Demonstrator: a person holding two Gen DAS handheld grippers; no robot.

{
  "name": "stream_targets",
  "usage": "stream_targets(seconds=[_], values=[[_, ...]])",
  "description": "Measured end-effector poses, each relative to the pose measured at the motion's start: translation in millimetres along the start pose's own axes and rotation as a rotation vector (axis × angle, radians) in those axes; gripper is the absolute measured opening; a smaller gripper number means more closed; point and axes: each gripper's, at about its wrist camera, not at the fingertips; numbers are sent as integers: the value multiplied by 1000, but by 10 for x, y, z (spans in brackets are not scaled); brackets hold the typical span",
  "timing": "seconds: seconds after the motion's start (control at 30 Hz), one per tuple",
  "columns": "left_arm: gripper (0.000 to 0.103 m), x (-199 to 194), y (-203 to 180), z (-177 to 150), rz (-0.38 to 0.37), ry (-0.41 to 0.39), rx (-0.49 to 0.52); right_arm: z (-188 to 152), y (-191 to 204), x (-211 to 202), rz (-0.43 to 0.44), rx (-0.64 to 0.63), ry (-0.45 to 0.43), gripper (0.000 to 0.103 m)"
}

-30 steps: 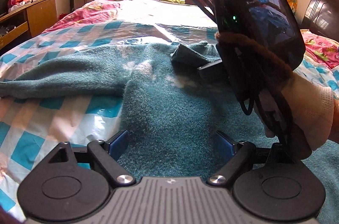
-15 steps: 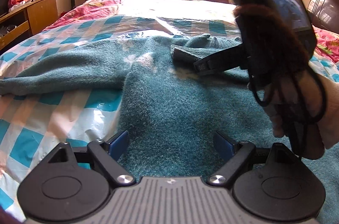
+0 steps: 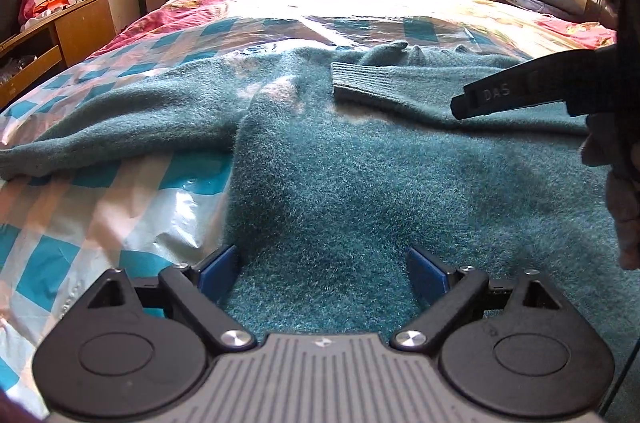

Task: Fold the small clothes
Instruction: 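Grasp the other sleeve cuff with the left tool and lift it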

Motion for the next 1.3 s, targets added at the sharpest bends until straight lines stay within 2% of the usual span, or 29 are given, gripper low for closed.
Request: stream_targets(seconds=[0.1, 0.2, 0.33, 0.47, 0.53, 0.67, 0.77, 0.87, 0.93, 1.0, 1.07, 1.17, 1.3], values=[[103, 33, -13, -27, 5, 6, -1, -145, -66, -124, 12, 22, 14, 32], [103, 68, 25, -46, -11, 20, -27, -298, -141, -223, 11, 51, 39, 32], [103, 63, 56, -22, -21, 50, -43, -490, -177, -426, 41, 90, 30, 32], [103, -82, 223, 28, -18, 65, -137, -661, -116, -607, 53, 92, 14, 32], [103, -228, 378, 68, 1, 21, -182, -727, -72, -680, 62, 85, 4, 32], [103, -490, 868, 228, 91, -81, -251, -803, 54, -752, 66, 56, -6, 32], [103, -497, 1414, 359, 167, -106, -350, -822, 152, -771, 88, 56, -10, 32], [102, -356, 1941, 421, 210, -109, -479, -826, 230, -758, 115, 74, -2, 32], [93, -167, 2283, 436, 217, -92, -573, -818, 292, -726, 130, 77, 8, 32], [84, 12, 2579, 433, 191, -82, -687, -802, 342, -683, 141, 74, 19, 32], [83, 154, 2771, 432, 183, -85, -774, -785, 371, -649, 147, 77, 28, 32], [80, 320, 2904, 459, 204, -83, -815, -755, 397, -583, 150, 86, 38, 32], [65, 460, 3011, 418, 167, -75, -919, -743, 407, -532, 151, 99, 47, 32]])
Point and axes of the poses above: each gripper's, at about its wrist camera, not at the fingertips, and x roughly the way its jaws point, y to its left, z to its top, and after that the axes turned 4 degrees about y, right-handed
